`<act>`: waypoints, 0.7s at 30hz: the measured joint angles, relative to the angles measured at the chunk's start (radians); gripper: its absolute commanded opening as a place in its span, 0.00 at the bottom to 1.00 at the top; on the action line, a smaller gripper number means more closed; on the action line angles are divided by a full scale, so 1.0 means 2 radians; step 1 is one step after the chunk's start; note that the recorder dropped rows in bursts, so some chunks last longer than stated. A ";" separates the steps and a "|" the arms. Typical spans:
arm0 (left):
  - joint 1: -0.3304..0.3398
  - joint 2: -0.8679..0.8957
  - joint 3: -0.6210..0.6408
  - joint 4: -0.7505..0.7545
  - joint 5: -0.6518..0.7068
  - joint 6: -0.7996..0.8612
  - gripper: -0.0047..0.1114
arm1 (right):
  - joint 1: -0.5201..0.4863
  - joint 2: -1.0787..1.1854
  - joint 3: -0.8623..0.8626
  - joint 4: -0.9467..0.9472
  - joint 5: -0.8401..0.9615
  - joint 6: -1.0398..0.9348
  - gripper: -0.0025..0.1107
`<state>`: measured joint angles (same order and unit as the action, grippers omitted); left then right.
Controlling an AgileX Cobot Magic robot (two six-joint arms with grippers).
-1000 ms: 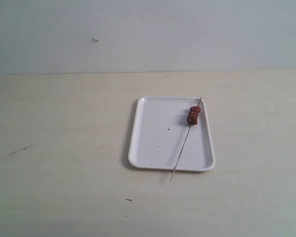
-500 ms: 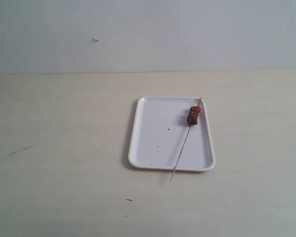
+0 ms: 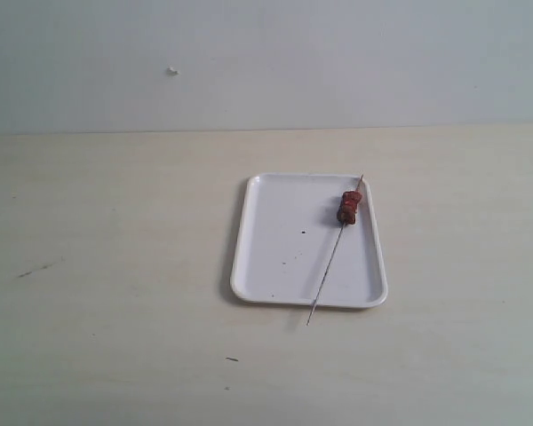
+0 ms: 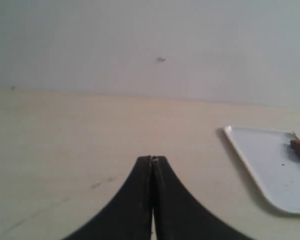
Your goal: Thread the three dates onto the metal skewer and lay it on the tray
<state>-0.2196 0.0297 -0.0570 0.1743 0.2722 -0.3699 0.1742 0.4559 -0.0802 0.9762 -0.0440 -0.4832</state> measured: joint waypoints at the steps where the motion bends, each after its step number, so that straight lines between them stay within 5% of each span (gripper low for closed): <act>1: 0.000 0.000 0.003 0.029 0.016 -0.041 0.04 | 0.000 0.000 0.000 0.000 0.000 0.000 0.02; 6: 0.000 0.000 0.012 0.073 0.050 -0.105 0.04 | 0.000 0.000 0.000 0.000 0.000 0.000 0.02; 21: 0.000 0.000 0.013 0.078 0.052 -0.115 0.04 | 0.000 0.000 0.000 0.000 0.000 0.000 0.02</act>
<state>-0.2196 0.0297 -0.0309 0.3309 0.3758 -0.6005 0.1742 0.4559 -0.0802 0.9762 -0.0440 -0.4832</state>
